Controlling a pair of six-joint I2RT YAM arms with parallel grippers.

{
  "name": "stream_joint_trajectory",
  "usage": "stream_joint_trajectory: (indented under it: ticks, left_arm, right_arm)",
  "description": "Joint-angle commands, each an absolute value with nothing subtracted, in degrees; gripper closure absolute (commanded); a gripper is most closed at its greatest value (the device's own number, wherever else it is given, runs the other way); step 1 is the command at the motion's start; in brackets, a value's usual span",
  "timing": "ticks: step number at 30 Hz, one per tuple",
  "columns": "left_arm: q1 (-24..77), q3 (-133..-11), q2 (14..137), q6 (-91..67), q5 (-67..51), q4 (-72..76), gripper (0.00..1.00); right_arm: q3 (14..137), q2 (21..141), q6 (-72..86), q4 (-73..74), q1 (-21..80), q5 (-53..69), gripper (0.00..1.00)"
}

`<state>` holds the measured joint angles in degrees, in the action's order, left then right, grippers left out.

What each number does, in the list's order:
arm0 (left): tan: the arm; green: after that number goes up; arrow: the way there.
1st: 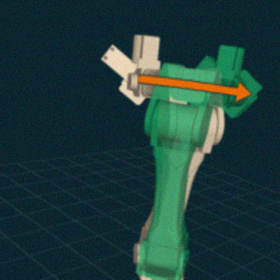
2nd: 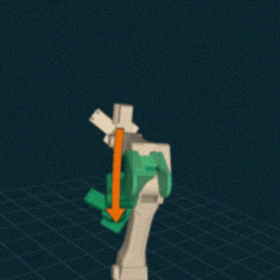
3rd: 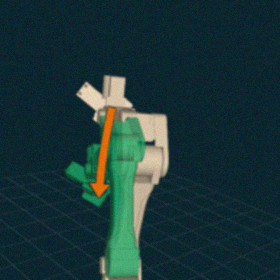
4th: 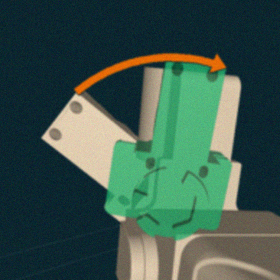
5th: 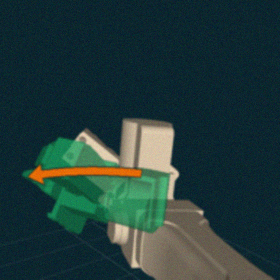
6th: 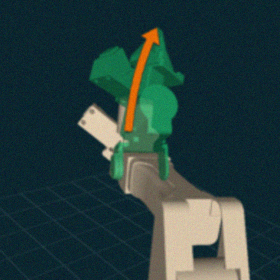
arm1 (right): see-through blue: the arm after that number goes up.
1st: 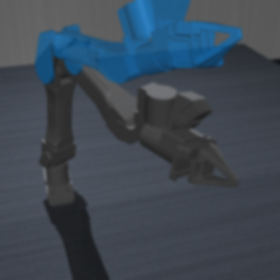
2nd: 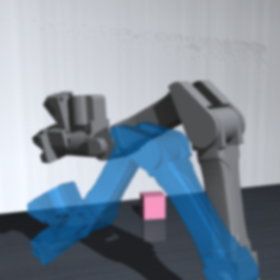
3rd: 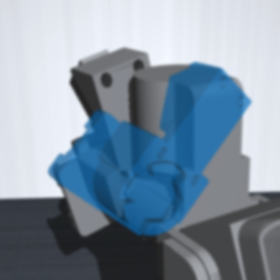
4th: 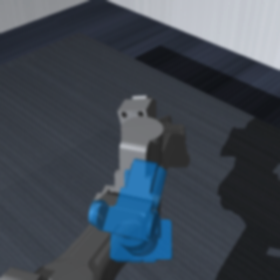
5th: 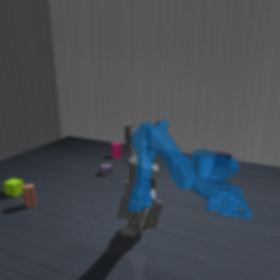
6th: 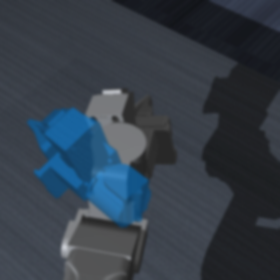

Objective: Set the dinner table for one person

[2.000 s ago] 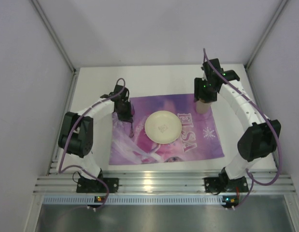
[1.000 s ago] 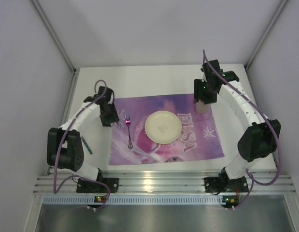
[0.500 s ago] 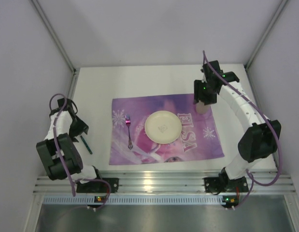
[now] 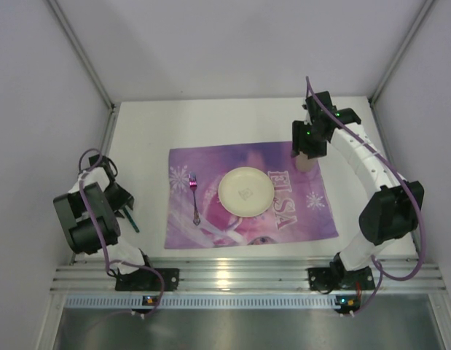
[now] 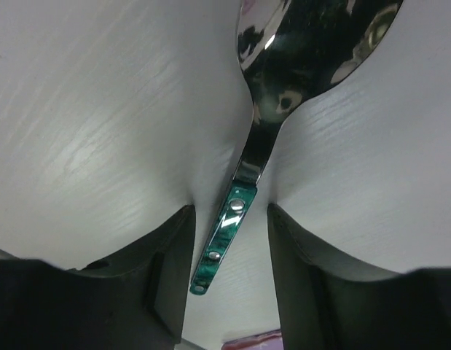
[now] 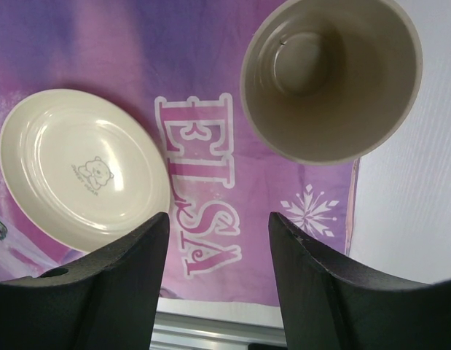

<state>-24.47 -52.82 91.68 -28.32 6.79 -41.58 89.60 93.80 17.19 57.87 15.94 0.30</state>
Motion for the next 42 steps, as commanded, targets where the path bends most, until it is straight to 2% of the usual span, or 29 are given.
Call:
stream_joint_trajectory:
  ticks: [1,3,4,7,14,18,26,32,36,39,42]
  left_arm:
    - [-24.7,-53.09,94.38,-27.69,6.41,-37.09,0.53]
    - [-24.7,-53.17,95.79,-27.16,6.68,-35.78,0.61]
    - [-24.7,-53.09,96.84,-27.16,6.68,-35.25,0.75]
    - [-24.7,-53.0,98.95,-27.77,6.42,-33.75,1.0]
    - [-21.55,-55.27,97.13,-27.07,3.78,-34.18,1.0]
    - [-17.32,-60.81,95.09,-27.07,3.35,-36.74,1.0]
    - [-2.32,-76.63,101.24,-29.09,3.08,-39.98,1.0]
    - [9.13,-89.98,107.47,-34.53,2.64,-42.27,1.0]
    - [13.53,-104.37,114.42,-36.99,-2.17,-45.35,1.0]
    - [16.08,-111.06,119.17,-38.75,-6.05,-45.26,1.0]
    - [18.36,-115.73,122.69,-41.04,-9.92,-45.26,1.0]
  right_arm:
    - [89.03,91.41,17.75,56.51,15.56,0.27,0.42]
    - [89.21,91.49,17.67,56.6,15.47,0.26,0.42]
    - [89.3,91.67,17.67,56.69,15.38,0.26,0.42]
    - [90.09,92.28,17.49,57.04,15.38,0.18,0.42]
    - [91.67,92.29,16.7,57.13,14.77,-0.36,0.42]
    - [90.62,91.58,16.26,52.74,14.85,16.14,0.37]
    - [92.81,92.02,15.03,49.92,15.9,25.74,0.31]
    - [97.64,94.65,13.63,50.18,20.2,25.84,0.29]
    - [104.31,100.26,12.92,51.33,25.22,24.35,0.28]
    - [104.15,102.65,13.71,48.1,27.77,23.65,0.29]
    - [98.91,102.4,15.81,41.09,28.56,24.17,0.3]
